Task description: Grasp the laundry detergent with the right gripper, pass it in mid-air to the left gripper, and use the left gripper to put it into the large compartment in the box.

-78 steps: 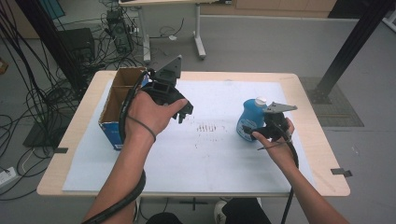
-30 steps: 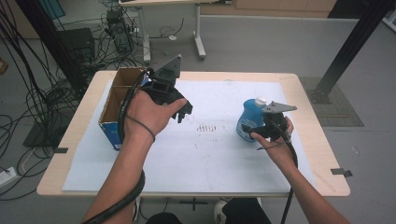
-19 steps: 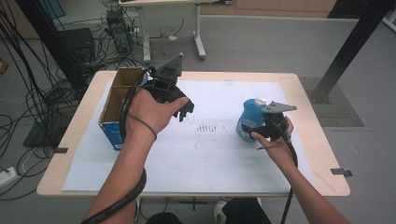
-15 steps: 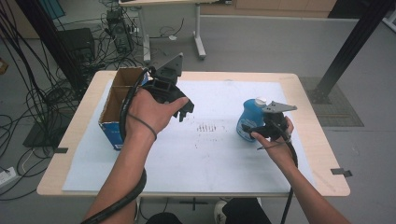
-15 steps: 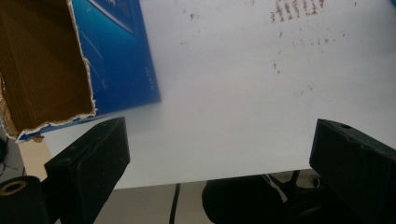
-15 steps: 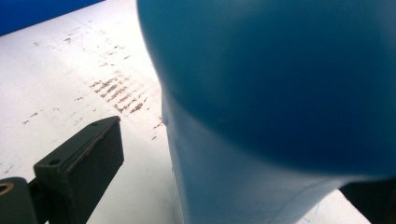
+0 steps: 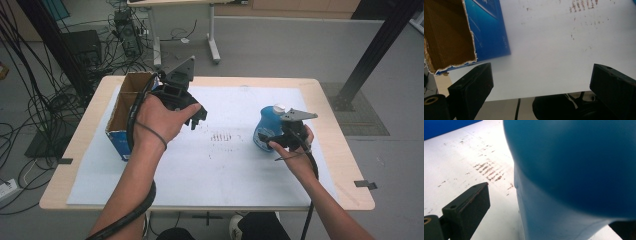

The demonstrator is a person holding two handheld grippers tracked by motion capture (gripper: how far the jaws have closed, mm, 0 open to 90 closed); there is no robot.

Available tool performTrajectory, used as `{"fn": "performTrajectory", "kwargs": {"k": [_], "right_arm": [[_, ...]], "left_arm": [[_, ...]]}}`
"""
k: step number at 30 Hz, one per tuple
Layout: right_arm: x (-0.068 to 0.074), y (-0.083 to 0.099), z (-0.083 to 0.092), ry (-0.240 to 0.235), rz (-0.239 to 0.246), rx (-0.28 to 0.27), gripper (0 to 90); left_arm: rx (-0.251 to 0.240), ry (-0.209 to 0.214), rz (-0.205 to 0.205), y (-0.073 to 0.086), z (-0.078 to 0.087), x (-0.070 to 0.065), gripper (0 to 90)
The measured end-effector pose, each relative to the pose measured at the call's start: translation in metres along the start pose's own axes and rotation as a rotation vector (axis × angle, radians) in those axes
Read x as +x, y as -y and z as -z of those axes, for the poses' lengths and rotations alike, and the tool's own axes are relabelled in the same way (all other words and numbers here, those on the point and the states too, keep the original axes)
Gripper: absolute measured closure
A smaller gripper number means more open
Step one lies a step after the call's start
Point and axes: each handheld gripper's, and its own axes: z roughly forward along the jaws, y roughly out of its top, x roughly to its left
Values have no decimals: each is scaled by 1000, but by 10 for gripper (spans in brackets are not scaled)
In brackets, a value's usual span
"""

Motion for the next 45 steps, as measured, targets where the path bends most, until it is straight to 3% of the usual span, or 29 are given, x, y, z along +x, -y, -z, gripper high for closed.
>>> {"fn": "performTrajectory", "kwargs": {"k": [37, 45], "right_arm": [[-2, 2, -2, -6, -12, -1, 33], [-3, 3, -3, -13, -12, -7, 77]], "left_arm": [[2, -6, -6, 0, 0, -1, 54], [2, -5, -5, 0, 0, -1, 54]]}}
